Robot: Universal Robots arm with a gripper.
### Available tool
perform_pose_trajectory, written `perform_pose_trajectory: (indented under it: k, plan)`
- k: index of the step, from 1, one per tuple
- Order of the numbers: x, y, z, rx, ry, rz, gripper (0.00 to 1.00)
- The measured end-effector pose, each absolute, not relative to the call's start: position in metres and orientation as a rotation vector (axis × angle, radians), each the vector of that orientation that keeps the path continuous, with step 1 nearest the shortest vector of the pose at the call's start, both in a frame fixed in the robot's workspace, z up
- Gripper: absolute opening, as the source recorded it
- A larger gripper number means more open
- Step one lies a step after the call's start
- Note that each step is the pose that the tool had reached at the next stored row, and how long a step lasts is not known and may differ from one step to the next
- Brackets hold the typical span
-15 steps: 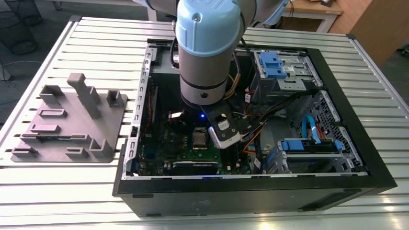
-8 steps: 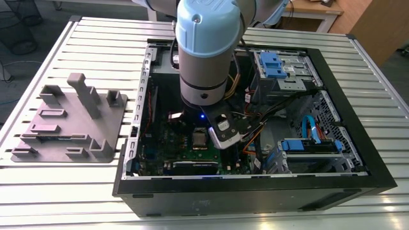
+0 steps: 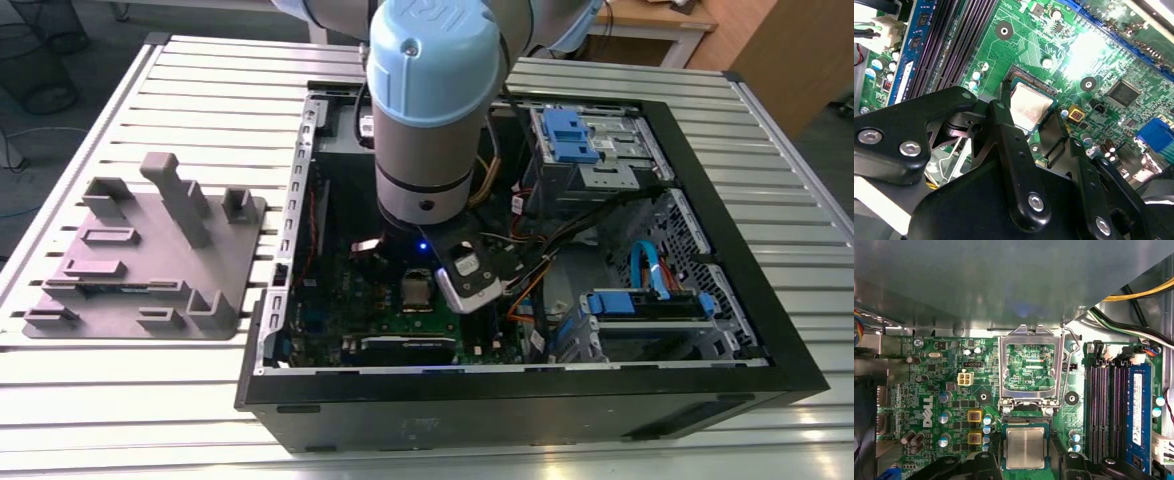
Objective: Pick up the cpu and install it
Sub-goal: 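Place the cpu into insertion slot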
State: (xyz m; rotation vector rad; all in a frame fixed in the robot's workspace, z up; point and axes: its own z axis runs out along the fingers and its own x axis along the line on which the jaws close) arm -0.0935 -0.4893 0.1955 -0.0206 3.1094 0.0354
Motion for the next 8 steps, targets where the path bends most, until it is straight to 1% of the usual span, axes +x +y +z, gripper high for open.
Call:
perform_pose_trajectory:
  k: [8]
  plan:
    - [-0.0927, -0.49, 0.1934, -0.029, 3.109, 0.036, 0.47]
